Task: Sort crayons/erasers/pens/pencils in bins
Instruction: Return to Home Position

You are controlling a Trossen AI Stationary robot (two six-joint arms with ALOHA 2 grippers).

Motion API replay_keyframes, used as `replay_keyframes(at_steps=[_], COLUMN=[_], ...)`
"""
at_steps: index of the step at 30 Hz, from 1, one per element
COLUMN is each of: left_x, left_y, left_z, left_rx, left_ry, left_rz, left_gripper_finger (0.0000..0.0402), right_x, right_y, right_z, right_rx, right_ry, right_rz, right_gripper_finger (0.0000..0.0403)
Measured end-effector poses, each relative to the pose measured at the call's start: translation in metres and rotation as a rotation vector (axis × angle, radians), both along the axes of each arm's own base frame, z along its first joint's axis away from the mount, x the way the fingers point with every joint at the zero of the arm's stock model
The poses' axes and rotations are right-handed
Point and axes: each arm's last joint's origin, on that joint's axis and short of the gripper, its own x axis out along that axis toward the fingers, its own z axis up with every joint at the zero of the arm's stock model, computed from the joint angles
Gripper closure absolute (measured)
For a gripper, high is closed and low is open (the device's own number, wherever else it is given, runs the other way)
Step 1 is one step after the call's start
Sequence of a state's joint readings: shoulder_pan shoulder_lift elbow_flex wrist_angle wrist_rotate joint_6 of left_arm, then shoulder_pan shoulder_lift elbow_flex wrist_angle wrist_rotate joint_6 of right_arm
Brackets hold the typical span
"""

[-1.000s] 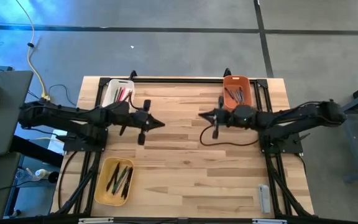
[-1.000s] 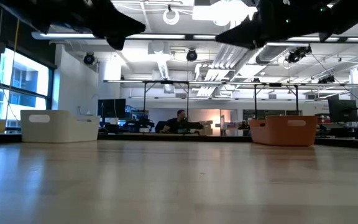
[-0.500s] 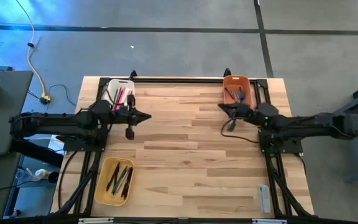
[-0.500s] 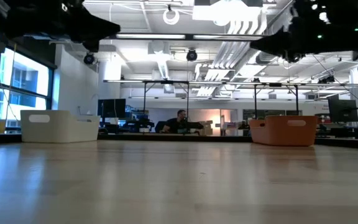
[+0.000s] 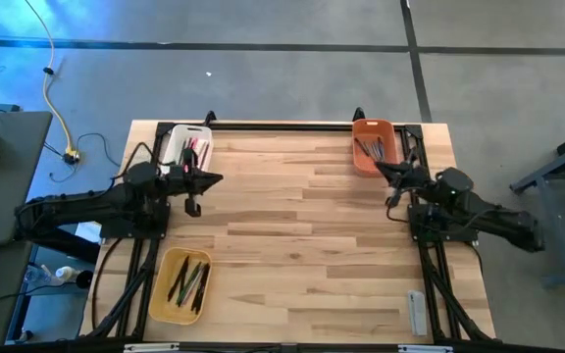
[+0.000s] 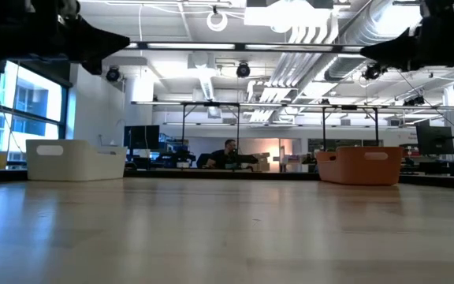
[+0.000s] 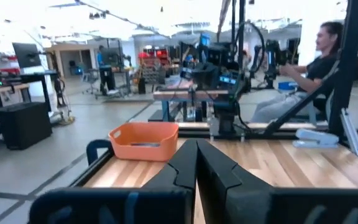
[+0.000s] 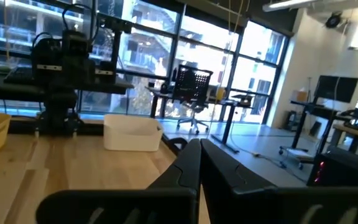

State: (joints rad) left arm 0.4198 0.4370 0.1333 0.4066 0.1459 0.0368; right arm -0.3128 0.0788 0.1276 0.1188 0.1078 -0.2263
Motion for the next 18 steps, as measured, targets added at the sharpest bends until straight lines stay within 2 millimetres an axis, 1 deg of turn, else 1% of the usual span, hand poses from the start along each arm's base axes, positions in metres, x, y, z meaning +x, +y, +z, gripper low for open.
replay_keyframes(at_steps=[3, 9, 15, 18], left_x=[-0.006, -0.019, -0.031, -0.035], left_y=[-0.003, -0.006, -0.010, -0.011], left_z=[-0.003, -0.011, -0.013, -0.016], left_rx=[0.014, 0.015, 0.017, 0.007], left_ry=[-0.031, -0.030, -0.024, -0.009], left_rz=[0.001, 0.078, 0.114, 0.149], left_gripper_finger=[0.0401, 0.0401, 0.0401, 0.0401], right_x=[-0.007, -0.007, -0.009, -0.007], right_y=[0.001, -0.001, -0.004, -0.006], right_z=[-0.001, -0.005, -0.005, -0.014], right_rx=[-0.018, -0.009, -0.012, 0.011], right_ry=[0.003, 0.042, 0.044, 0.041], right_rz=[-0.008, -0.026, -0.066, -0.065], right_gripper_finger=[0.0403, 0.0403, 0.0403, 0.0403])
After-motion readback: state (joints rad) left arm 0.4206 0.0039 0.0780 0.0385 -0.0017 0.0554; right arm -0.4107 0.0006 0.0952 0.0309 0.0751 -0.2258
